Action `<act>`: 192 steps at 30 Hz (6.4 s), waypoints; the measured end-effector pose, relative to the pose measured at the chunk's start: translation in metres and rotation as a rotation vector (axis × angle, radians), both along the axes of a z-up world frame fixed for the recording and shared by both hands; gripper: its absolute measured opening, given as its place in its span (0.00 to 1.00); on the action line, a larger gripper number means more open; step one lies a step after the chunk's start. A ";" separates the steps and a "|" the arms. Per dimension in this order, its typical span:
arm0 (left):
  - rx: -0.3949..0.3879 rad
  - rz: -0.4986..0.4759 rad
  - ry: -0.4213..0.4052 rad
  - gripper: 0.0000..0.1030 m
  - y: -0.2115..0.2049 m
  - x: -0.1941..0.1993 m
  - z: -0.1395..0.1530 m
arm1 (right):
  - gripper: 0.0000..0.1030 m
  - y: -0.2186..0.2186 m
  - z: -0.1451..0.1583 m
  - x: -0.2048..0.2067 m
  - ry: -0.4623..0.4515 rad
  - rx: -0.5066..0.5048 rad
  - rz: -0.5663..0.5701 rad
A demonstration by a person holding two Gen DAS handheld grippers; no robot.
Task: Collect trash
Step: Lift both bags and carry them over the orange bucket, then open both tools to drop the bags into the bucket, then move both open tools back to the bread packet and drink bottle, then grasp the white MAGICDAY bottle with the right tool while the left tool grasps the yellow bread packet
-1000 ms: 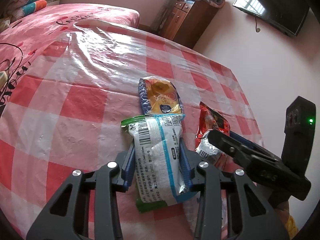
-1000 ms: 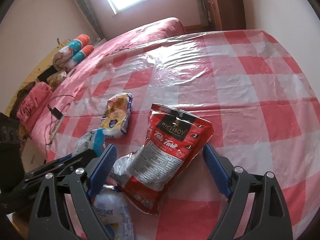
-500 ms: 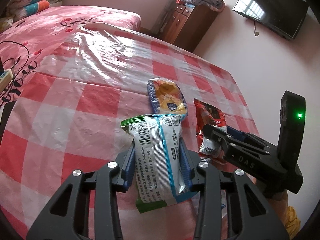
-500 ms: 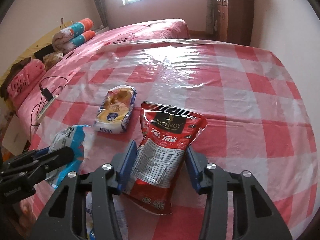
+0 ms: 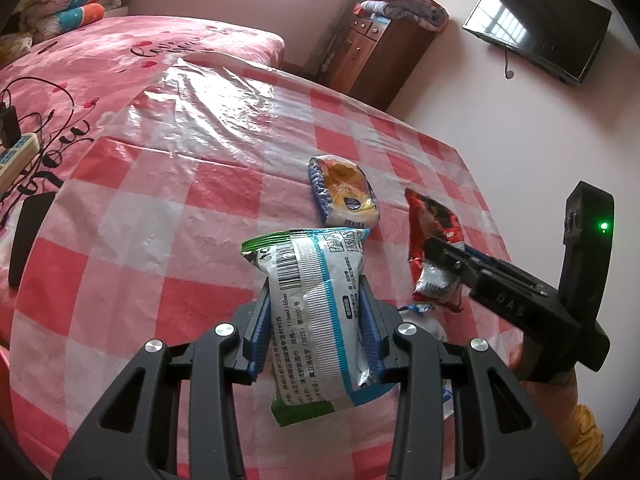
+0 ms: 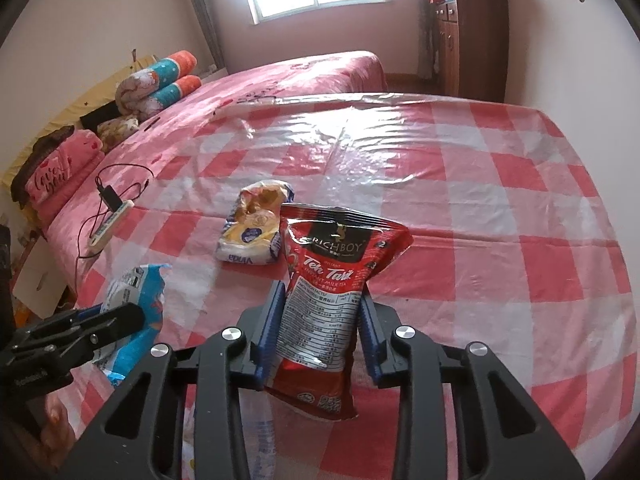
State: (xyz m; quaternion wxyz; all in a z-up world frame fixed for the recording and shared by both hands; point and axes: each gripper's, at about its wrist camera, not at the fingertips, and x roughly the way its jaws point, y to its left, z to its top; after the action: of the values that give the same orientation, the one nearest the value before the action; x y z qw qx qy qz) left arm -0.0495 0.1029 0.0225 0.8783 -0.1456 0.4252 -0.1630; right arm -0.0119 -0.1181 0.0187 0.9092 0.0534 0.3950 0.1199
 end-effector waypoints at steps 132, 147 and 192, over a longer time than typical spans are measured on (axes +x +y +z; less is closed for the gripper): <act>0.259 0.400 -0.176 0.85 0.157 -0.130 0.017 | 0.91 0.141 0.013 -0.101 -0.078 0.215 0.355; 0.275 0.309 -0.153 0.85 0.106 -0.112 0.021 | 0.91 0.072 0.016 -0.087 -0.077 0.286 0.222; 0.355 0.153 -0.038 0.85 0.002 -0.044 0.034 | 0.58 0.041 -0.022 -0.071 0.017 -0.056 0.228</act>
State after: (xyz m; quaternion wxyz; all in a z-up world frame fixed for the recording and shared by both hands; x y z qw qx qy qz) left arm -0.0934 0.1049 0.0560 0.9079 -0.0171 0.4184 -0.0207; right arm -0.0833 -0.0773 -0.0032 0.8874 -0.0162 0.4096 0.2108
